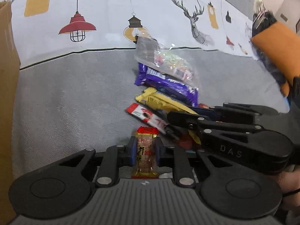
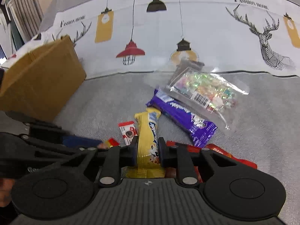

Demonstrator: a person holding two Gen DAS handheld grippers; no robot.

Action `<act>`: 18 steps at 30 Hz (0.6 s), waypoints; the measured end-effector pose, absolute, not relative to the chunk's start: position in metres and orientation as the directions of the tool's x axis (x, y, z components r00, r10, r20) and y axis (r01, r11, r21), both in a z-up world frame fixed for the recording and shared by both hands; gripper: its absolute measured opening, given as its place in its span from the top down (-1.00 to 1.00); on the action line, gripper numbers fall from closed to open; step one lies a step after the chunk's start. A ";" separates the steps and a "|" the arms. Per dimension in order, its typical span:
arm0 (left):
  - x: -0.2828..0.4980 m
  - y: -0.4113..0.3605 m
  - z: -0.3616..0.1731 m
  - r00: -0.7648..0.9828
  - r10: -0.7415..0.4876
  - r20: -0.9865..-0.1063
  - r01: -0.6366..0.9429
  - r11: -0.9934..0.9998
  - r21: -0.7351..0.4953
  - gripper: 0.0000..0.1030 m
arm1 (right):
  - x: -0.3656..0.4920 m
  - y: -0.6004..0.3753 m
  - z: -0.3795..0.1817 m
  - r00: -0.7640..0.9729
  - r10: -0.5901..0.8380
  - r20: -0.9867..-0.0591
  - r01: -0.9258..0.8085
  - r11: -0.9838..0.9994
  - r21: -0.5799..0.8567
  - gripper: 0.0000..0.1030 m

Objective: Organize snacks
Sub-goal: 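Lift both held snacks and carry them toward the cardboard box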

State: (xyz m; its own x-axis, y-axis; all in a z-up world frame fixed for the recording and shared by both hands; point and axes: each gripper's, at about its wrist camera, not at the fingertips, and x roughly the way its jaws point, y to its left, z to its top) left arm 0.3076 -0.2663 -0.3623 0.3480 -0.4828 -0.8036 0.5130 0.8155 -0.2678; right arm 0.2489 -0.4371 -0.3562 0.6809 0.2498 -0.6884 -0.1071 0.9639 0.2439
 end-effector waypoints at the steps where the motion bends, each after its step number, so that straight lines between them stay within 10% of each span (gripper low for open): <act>1: 0.306 -0.268 -0.360 0.351 -0.484 -0.802 0.517 0.814 -0.264 0.59 | 0.247 -0.439 -0.353 0.689 0.253 -0.679 -0.107 0.962 0.250 0.57; 18: 0.283 -0.252 -0.355 0.390 -0.438 -0.810 0.527 0.827 -0.193 0.64 | 0.202 -0.406 -0.333 0.730 0.116 -0.674 -0.097 0.993 0.067 0.84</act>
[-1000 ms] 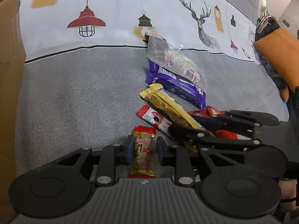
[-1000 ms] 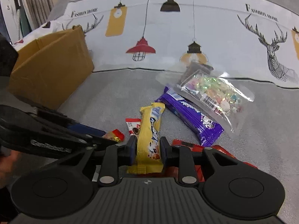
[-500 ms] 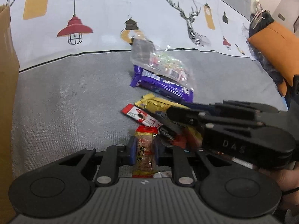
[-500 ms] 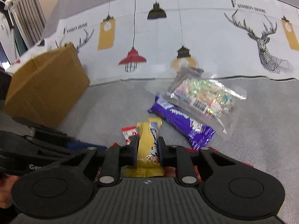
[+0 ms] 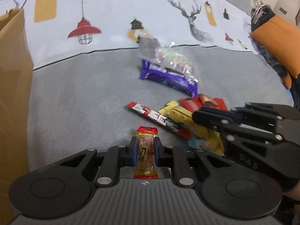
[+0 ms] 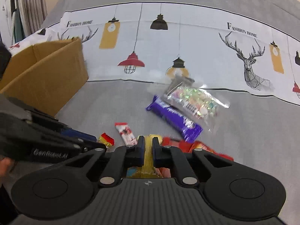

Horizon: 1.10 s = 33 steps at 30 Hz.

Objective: Organize snacks
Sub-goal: 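Lift both held snacks and carry them toward the cardboard box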

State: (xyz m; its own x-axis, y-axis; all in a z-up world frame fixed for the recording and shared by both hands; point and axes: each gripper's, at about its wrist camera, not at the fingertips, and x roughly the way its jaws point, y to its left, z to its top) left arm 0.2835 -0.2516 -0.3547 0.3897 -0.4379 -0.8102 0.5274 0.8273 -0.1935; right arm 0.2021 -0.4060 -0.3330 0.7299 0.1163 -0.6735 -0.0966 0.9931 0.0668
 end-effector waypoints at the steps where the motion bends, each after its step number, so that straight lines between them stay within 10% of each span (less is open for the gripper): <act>1: 0.285 -0.251 -0.357 0.388 -0.433 -0.813 0.523 0.830 -0.193 0.64 | 0.202 -0.404 -0.335 0.724 0.115 -0.681 -0.098 0.993 0.063 0.83; 5: 0.295 -0.252 -0.367 0.368 -0.444 -0.817 0.493 0.838 -0.233 0.58 | 0.206 -0.400 -0.347 0.690 0.109 -0.715 -0.126 0.992 0.030 0.49; 11: 0.300 -0.270 -0.367 0.386 -0.444 -0.809 0.523 0.827 -0.204 0.59 | 0.225 -0.401 -0.359 0.621 0.115 -0.775 -0.201 0.979 -0.016 0.65; 33: 0.206 -0.184 -0.203 0.635 -0.510 -0.580 0.503 0.843 -0.191 0.65 | 0.127 -0.349 -0.230 0.836 0.075 -0.543 0.029 0.983 0.181 0.66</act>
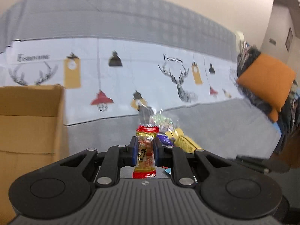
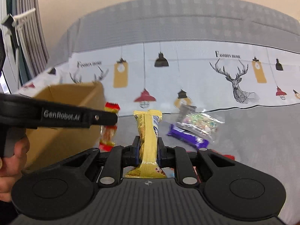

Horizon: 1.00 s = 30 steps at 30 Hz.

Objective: Organize snacks
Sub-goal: 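Lift both held snacks and carry them toward the cardboard box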

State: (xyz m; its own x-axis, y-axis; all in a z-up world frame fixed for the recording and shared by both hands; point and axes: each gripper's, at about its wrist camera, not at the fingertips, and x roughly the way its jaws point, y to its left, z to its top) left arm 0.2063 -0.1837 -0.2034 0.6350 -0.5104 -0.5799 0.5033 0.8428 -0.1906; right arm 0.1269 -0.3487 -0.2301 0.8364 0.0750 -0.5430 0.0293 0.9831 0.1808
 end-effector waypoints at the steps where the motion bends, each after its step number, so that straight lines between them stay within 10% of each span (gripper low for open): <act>1: 0.201 -0.175 -0.197 0.645 -0.507 -0.571 0.495 0.847 -0.193 0.65 | 0.121 -0.341 -0.224 0.841 0.078 -0.535 0.029 0.982 0.187 0.66; 21: 0.176 0.045 -0.082 0.865 -0.437 -0.245 0.315 0.855 -0.412 0.65 | 0.145 -0.169 -0.091 0.905 0.233 -0.357 -0.206 0.972 0.113 0.66; 30: 0.211 0.079 -0.129 0.871 -0.385 -0.305 0.242 0.876 -0.417 0.65 | 0.185 -0.119 -0.096 0.877 0.285 -0.388 -0.291 0.956 0.044 0.66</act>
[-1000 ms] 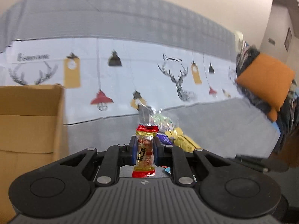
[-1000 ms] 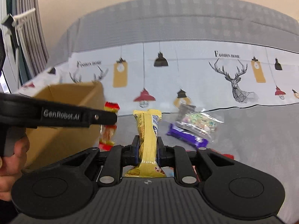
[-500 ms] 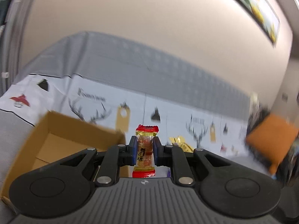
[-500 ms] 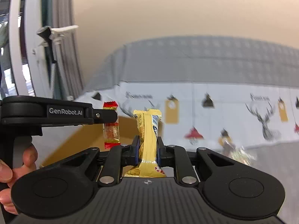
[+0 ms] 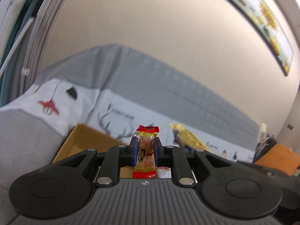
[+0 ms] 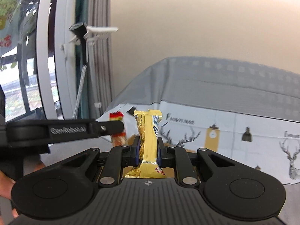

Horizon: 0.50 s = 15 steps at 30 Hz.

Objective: Organize snacks
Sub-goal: 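Lift both held snacks and carry them toward the cardboard box, then lower both snacks into the box and open both tools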

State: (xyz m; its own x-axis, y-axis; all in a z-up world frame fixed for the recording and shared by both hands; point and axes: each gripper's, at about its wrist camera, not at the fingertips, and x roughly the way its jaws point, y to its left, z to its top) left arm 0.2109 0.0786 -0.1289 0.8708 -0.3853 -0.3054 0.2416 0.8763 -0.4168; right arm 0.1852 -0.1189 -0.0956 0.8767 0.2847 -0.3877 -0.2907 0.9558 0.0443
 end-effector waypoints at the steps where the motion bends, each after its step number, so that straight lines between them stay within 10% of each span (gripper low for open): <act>1: 0.216 0.080 -0.138 0.868 -0.375 -0.327 0.231 0.886 -0.403 0.65 | 0.190 -0.114 -0.100 0.872 0.282 -0.399 -0.291 0.956 0.041 0.66; 15: 0.280 0.086 -0.244 0.711 -0.239 -0.661 0.110 0.967 -0.232 0.65 | 0.264 -0.080 -0.206 0.721 0.306 -0.622 -0.313 0.944 0.101 0.66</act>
